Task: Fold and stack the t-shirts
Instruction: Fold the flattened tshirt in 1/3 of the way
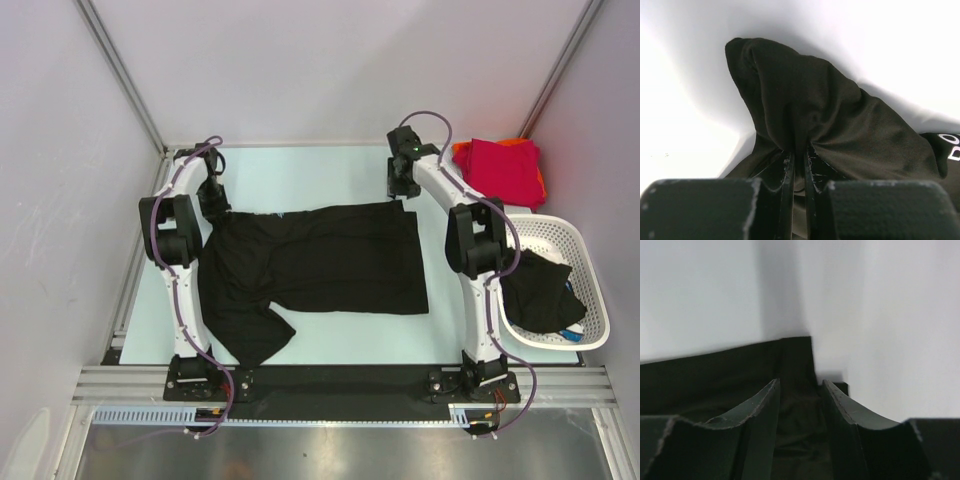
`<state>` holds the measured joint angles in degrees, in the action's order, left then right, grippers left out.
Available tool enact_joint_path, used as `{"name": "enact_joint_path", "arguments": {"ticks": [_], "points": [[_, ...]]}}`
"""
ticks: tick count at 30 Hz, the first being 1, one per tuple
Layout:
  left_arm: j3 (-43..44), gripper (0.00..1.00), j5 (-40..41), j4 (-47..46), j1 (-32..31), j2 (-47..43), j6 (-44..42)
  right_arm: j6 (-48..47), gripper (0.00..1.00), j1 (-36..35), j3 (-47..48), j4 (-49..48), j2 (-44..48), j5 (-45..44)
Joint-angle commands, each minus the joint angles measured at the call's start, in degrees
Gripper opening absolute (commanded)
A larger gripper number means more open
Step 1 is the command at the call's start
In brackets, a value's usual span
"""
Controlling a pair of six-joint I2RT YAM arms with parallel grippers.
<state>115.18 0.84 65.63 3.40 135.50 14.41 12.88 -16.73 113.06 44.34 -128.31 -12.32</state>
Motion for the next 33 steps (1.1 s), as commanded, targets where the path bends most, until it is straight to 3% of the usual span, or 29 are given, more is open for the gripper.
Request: {"name": "enact_joint_path", "arguments": {"ticks": [1, 33], "points": [[-1.53, 0.13, -0.93, -2.34, 0.03, 2.22, -1.41, 0.39, 0.44, -1.29, 6.64, 1.27, -4.22, 1.5], [-2.06, 0.15, 1.62, -1.99, 0.03, 1.43, -1.76, -3.66, 0.43, -2.52, 9.99, 5.15, -12.66, -3.5]]}}
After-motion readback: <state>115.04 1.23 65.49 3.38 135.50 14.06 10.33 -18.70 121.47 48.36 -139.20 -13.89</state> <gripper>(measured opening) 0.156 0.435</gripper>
